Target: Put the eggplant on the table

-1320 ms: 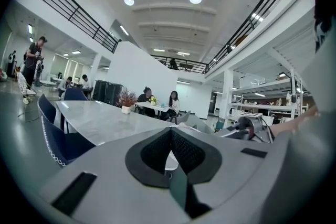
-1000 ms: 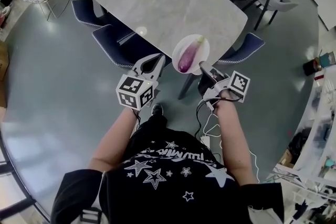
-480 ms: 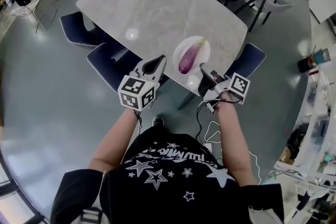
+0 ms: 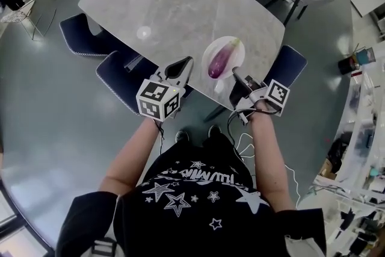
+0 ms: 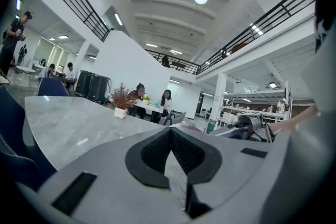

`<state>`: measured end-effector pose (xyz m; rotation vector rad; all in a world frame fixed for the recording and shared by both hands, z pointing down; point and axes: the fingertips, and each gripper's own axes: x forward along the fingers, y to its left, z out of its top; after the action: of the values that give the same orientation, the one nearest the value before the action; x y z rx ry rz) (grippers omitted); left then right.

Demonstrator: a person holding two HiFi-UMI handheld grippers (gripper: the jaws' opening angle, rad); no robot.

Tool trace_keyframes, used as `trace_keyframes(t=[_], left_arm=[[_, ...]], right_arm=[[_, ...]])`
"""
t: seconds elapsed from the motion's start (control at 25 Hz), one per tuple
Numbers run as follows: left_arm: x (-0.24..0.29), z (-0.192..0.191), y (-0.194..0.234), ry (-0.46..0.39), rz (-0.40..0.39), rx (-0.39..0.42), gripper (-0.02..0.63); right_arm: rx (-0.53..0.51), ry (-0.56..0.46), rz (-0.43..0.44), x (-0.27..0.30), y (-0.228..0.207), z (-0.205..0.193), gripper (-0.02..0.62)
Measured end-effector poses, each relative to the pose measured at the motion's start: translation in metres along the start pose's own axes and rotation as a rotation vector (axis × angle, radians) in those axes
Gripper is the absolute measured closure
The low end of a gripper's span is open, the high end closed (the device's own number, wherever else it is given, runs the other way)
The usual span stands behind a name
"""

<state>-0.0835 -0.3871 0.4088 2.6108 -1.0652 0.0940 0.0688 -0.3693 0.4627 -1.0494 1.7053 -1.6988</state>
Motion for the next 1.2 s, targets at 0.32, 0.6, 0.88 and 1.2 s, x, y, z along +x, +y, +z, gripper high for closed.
trace_keyframes(t=[0.32,0.6,0.88,1.2], left_arm=[[0.009,-0.011,0.005,-0.007,0.026,-0.005,0.598],[0.025,-0.038,0.007,-0.028,0.103,-0.014,0.598],[0.071,-0.027,0.027,-0.013,0.167,-0.024,0.598],[0.127,-0.017,0.044,0.026,0.197,-0.038,0.598]], right_arm=[[0.024,0.005,0.016,0.008,-0.017,0.018,0.575],[-0.059,0.103,0.004,0.019,-0.045,0.038,0.575],[-0.054,0.171,-0.012,0.058,-0.055,0.080,0.575],[-0.035,0.221,-0.028,0.088,-0.063,0.123,0.575]])
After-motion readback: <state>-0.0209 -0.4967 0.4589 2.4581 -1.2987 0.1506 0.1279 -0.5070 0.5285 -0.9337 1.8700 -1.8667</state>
